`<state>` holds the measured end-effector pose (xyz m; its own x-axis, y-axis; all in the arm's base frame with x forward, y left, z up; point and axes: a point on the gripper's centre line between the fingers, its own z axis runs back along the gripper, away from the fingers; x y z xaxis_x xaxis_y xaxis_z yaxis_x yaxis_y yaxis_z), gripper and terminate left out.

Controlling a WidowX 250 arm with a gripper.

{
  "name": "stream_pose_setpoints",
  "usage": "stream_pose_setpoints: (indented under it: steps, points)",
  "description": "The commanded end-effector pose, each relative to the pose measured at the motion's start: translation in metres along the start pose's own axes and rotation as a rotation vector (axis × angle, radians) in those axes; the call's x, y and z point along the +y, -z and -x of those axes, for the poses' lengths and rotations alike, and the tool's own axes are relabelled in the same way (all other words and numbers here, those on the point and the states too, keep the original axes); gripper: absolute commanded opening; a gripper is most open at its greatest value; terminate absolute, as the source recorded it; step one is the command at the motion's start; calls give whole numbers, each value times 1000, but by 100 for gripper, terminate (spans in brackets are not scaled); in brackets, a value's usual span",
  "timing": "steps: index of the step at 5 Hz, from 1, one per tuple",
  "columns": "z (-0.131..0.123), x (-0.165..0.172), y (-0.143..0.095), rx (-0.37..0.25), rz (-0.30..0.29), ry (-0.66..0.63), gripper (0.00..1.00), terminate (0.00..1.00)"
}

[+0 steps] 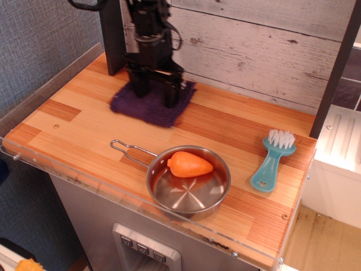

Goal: Slide the purple rag away from the blue brush.

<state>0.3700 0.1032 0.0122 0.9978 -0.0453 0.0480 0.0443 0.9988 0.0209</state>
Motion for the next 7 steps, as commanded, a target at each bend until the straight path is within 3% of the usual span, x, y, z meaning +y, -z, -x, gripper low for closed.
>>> stream_pose_setpoints:
  steps: [1, 3, 5, 7]
  points:
    - [2, 37, -1, 5, -38, 111, 100, 0]
    - [4, 45, -16, -41, 15, 59, 100, 0]
    - [-6, 46, -80, -155, 65, 41, 100, 0]
    - [10, 26, -132, -214, 39, 70, 100, 0]
